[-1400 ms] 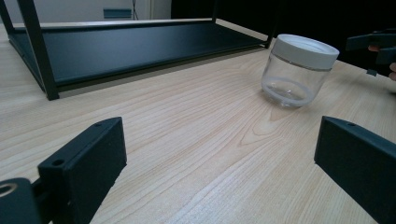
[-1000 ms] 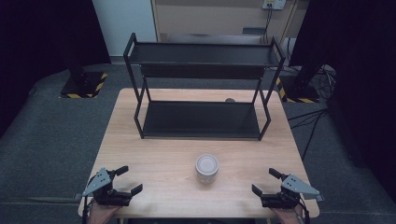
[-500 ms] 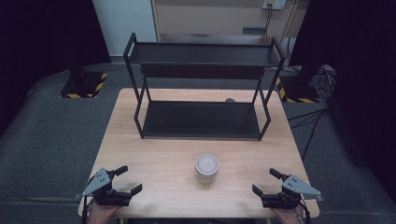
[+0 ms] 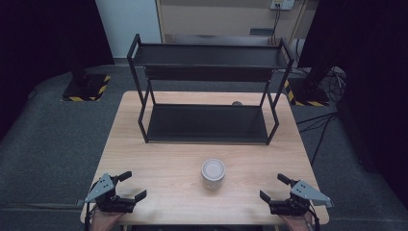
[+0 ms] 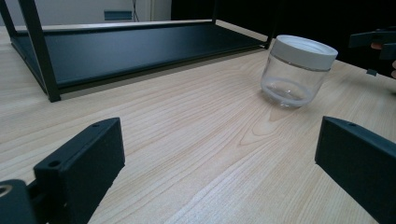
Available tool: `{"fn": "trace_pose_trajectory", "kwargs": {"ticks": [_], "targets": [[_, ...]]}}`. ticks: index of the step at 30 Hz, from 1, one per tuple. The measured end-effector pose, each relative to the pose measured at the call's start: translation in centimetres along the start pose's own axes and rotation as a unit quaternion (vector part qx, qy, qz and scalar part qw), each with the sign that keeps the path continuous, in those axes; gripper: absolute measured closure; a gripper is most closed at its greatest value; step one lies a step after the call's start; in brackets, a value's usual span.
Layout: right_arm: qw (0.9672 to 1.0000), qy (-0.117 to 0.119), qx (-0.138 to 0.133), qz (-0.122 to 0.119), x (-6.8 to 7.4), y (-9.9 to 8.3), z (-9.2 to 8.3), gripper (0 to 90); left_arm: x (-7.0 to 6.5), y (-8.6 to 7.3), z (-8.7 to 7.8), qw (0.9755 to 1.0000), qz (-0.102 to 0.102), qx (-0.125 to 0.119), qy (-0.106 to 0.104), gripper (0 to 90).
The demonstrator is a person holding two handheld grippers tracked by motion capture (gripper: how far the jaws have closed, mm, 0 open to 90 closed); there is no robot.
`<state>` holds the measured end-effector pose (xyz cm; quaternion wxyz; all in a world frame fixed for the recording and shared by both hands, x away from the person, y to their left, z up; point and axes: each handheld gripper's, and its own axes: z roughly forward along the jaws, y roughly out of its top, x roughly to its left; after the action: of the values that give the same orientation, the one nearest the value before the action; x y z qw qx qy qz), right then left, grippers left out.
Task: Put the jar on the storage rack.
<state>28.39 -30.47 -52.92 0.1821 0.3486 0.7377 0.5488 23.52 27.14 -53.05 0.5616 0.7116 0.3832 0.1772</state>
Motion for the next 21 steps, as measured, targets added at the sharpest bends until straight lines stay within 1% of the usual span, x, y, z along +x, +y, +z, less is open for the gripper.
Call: {"fn": "trace_pose_trajectory", "kwargs": {"ticks": [13, 21], "targets": [[1.0000, -0.004, -0.005, -0.001, 0.09, 0.24, -0.22, 2.7, 0.00, -0.02, 0.02, 1.0000, -0.001, 0.001, -0.002, 0.2], [1.0000, -0.002, -0.007, -0.004, 0.26, 0.48, -0.27, 2.8, 0.00, -0.02, 0.03, 1.0000, -0.001, 0.001, -0.002, 0.2]]}}
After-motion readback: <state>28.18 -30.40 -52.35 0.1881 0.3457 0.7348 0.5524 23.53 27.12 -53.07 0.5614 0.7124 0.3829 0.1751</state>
